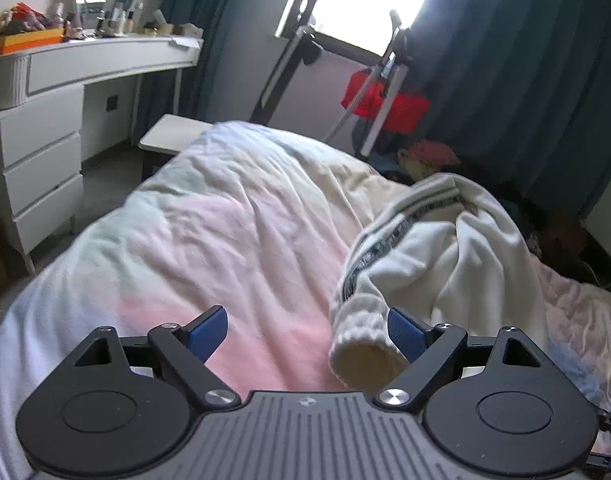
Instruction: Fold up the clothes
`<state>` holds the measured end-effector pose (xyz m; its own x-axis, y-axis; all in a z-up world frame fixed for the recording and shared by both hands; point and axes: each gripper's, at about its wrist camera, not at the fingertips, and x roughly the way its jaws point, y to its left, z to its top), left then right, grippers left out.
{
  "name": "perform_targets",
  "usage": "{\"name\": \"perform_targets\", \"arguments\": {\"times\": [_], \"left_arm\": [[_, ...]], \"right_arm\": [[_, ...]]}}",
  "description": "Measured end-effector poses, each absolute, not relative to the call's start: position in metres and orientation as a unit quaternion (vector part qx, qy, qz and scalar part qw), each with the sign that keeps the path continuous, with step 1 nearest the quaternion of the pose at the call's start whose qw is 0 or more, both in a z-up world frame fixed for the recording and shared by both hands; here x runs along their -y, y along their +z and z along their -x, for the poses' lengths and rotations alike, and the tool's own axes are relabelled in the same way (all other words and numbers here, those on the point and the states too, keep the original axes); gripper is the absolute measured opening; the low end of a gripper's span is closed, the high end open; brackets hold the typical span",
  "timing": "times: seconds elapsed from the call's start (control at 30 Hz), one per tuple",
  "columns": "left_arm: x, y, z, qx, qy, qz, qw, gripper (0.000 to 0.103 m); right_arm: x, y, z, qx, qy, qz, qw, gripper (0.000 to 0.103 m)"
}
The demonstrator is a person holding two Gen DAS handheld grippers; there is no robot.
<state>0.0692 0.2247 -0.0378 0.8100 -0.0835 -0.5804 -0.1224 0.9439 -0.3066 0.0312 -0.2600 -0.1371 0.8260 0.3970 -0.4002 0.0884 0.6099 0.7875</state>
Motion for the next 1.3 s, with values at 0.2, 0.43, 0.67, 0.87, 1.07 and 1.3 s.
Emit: {"name": "perform_targets", "arguments": {"times": [0.2, 0.43, 0.67, 0.87, 1.07, 1.3], "left_arm": [[-0.221, -0.052, -0.08, -0.303, -0.011, 0.191, 0.933, 0.089], [-0.208, -0.064, -0.109, -0.309, -0.032, 0.187, 0.932, 0.09], [-0.198, -0.079, -0.121, -0.334, -0.053, 0.19, 0.922, 0.087], [-0.204, -0.09, -0.126, -0.351, -0.068, 0.212, 0.91, 0.075], [-0.196, -0.093, -0.132, -0.355, -0.046, 0.191, 0.914, 0.043], [-0.22, -0.049, -0.145, -0.311, 0.005, 0.242, 0.919, 0.015]], "right_arm": [[0.252, -0.149, -0.04, -0.3, 0.074, -0.432, 0.847, 0.074], [0.256, -0.166, -0.068, -0.306, 0.113, -0.444, 0.834, 0.061], [0.253, -0.151, -0.05, -0.279, 0.192, -0.471, 0.814, 0.031], [0.248, -0.144, -0.045, -0.281, 0.171, -0.463, 0.823, 0.037], [0.253, -0.171, -0.068, -0.318, 0.127, -0.435, 0.833, 0.045], [0.22, -0.153, -0.044, -0.278, 0.159, -0.452, 0.833, 0.029]]}}
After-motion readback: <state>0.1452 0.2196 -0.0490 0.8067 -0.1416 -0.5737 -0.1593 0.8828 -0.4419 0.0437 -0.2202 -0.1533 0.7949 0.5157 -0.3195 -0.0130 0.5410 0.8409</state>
